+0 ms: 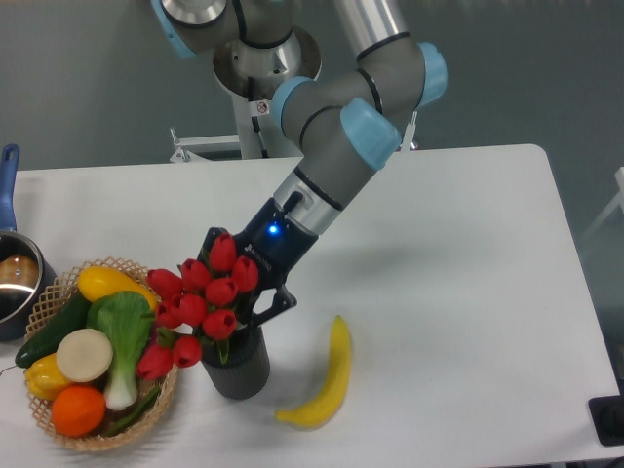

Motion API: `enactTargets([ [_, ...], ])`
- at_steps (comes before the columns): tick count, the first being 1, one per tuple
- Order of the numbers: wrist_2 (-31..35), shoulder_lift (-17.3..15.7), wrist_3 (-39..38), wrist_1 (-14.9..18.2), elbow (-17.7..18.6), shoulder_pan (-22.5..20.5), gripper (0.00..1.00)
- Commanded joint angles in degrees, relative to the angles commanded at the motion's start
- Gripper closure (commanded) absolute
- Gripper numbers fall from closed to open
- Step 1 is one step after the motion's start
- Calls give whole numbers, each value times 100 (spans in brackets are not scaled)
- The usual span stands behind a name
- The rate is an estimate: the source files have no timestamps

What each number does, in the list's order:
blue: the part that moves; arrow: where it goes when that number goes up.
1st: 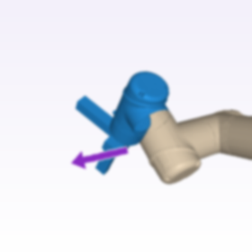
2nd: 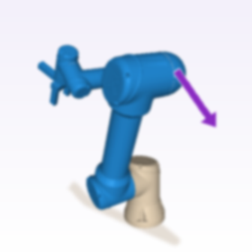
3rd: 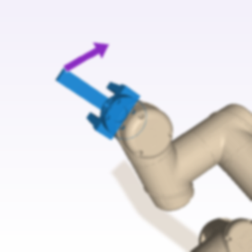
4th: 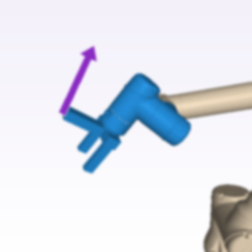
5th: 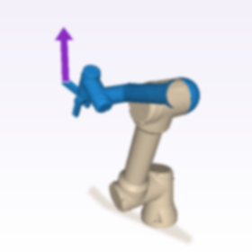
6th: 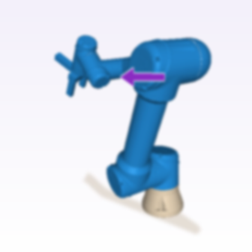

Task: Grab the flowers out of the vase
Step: 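Lift the gripped tulips straight up out of the grey vase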

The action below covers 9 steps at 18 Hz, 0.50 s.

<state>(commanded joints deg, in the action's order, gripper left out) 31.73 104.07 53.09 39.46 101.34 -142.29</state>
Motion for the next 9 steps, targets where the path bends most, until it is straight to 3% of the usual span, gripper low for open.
enactTargets([
  [9, -343, -89, -361, 0, -378, -141, 48],
])
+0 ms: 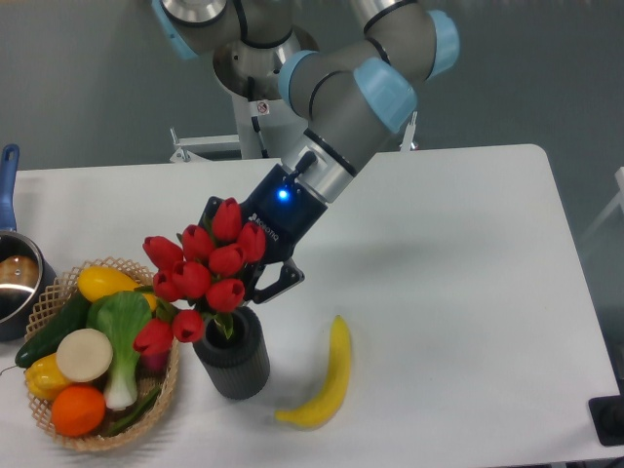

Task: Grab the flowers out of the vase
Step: 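Lift the gripped tulips straight up out of the grey vase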

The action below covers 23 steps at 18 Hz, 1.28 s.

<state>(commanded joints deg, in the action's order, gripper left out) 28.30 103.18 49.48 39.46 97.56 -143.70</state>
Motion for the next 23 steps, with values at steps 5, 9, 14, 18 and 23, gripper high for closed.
enactTargets([
  [5, -184, -26, -552, 0, -377, -193, 48],
  [9, -475, -114, -940, 0, -484, -334, 48],
  [14, -492, -281, -1291, 9, -519, -431, 48],
  [18, -588, -308, -1476, 9, -642, -554, 48],
  [23, -642, -176, -1486, 9, -1046, -686, 48],
])
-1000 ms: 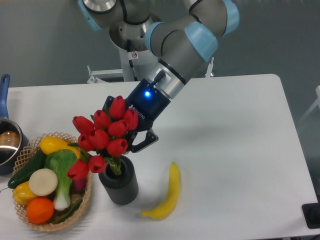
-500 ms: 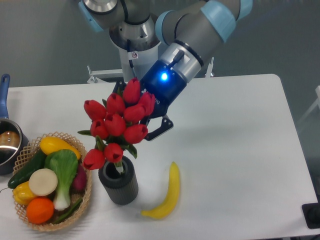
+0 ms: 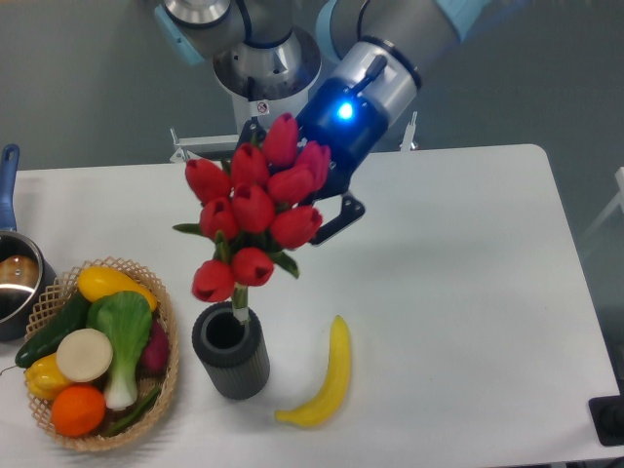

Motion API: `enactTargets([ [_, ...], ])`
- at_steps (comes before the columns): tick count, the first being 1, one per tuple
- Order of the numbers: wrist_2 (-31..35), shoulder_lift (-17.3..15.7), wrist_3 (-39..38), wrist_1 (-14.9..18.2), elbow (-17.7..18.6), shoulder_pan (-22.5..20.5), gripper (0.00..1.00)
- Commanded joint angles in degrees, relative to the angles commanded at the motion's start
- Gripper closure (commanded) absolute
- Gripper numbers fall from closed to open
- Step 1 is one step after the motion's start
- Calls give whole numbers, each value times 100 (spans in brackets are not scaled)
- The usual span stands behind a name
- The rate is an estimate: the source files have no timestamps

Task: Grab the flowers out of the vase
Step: 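Lift the gripped tulips straight up out of the grey vase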

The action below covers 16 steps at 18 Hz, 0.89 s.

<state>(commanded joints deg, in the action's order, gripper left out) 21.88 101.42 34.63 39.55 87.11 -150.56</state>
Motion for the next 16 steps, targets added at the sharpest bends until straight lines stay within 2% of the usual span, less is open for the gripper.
enactTargets([
  [4, 0, 106, 0, 9, -115, -52, 48],
  [16, -44, 106, -17, 9, -124, -219, 48],
])
